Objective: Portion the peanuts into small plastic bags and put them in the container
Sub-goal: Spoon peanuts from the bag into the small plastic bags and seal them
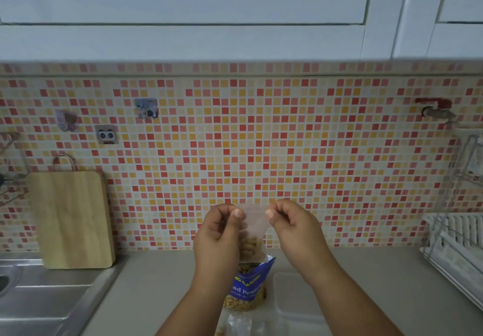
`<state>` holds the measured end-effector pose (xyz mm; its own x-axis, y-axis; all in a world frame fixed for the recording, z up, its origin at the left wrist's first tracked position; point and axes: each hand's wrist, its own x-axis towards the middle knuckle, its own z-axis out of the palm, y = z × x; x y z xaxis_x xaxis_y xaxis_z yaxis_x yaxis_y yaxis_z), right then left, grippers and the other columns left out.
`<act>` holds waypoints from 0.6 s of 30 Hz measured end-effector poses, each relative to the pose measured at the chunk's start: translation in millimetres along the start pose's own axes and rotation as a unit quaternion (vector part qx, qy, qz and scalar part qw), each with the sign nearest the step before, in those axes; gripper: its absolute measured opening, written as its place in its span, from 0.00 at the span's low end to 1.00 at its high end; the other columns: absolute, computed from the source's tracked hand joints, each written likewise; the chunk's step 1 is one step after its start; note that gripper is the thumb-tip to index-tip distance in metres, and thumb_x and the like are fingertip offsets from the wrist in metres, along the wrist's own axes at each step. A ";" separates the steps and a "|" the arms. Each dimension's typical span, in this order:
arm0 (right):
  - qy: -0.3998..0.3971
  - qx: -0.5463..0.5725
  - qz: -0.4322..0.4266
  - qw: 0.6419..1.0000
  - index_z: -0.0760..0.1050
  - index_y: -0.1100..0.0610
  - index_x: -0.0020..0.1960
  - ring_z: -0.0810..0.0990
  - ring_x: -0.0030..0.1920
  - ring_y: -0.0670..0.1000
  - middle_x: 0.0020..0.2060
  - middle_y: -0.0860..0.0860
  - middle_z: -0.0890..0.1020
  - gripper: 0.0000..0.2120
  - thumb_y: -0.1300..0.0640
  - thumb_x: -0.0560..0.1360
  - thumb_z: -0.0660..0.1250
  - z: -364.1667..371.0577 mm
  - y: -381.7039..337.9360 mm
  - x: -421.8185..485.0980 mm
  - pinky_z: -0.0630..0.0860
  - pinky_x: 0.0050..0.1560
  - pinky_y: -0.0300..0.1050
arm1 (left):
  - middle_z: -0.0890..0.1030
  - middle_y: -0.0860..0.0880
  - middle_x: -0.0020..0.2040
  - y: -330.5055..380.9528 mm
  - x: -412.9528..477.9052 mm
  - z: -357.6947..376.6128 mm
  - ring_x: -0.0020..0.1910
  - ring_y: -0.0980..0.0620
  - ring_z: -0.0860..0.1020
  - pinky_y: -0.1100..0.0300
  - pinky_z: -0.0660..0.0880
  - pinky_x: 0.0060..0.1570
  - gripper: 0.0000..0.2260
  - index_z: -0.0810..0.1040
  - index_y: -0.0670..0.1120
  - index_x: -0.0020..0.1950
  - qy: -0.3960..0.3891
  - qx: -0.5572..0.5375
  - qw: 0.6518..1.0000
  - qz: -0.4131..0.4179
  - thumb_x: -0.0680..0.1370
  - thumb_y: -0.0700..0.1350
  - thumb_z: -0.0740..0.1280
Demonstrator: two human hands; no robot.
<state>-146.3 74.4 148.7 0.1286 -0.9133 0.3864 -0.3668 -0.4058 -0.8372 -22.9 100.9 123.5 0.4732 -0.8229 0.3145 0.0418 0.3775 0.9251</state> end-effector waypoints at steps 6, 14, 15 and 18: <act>-0.035 0.209 0.109 0.971 0.80 0.56 0.48 0.84 0.41 0.45 0.42 0.50 0.85 0.10 0.53 0.78 0.62 16.3 8.9 -8.5 0.77 0.37 0.34 | 0.82 0.54 0.35 -7.0 0.0 2.1 0.36 0.58 0.81 0.61 0.80 0.39 0.05 0.78 0.47 0.43 -0.017 -0.005 1.000 0.001 0.77 0.43 0.65; -0.121 0.207 0.269 0.933 0.77 0.57 0.37 0.75 0.28 0.46 0.26 0.48 0.80 0.13 0.59 0.79 0.60 23.1 92.8 -23.0 0.69 0.31 0.38 | 0.82 0.46 0.40 -70.9 -10.2 -35.1 0.39 0.52 0.79 0.55 0.78 0.45 0.06 0.78 0.45 0.47 -0.028 0.038 0.995 -0.093 0.77 0.46 0.64; -0.146 0.169 0.297 0.928 0.77 0.57 0.35 0.72 0.25 0.47 0.24 0.49 0.78 0.14 0.59 0.78 0.61 26.5 116.8 -32.3 0.67 0.28 0.37 | 0.81 0.42 0.40 -84.6 -12.6 -42.7 0.39 0.49 0.78 0.51 0.78 0.46 0.06 0.78 0.45 0.46 -0.017 0.070 0.990 -0.124 0.78 0.46 0.64; -0.209 0.026 0.359 0.909 0.76 0.58 0.27 0.69 0.22 0.48 0.22 0.51 0.75 0.17 0.55 0.74 0.65 38.2 185.0 -63.3 0.63 0.27 0.38 | 0.79 0.44 0.34 -127.8 -24.4 -60.9 0.33 0.49 0.74 0.51 0.77 0.42 0.06 0.78 0.45 0.41 -0.017 0.148 0.964 -0.218 0.76 0.44 0.66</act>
<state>-187.1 55.9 -45.4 0.2166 -0.8718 -0.4394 -0.4523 0.3093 -0.8365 13.9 98.6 -15.4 0.4372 -0.8918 -0.1164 -0.0251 -0.1414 0.9896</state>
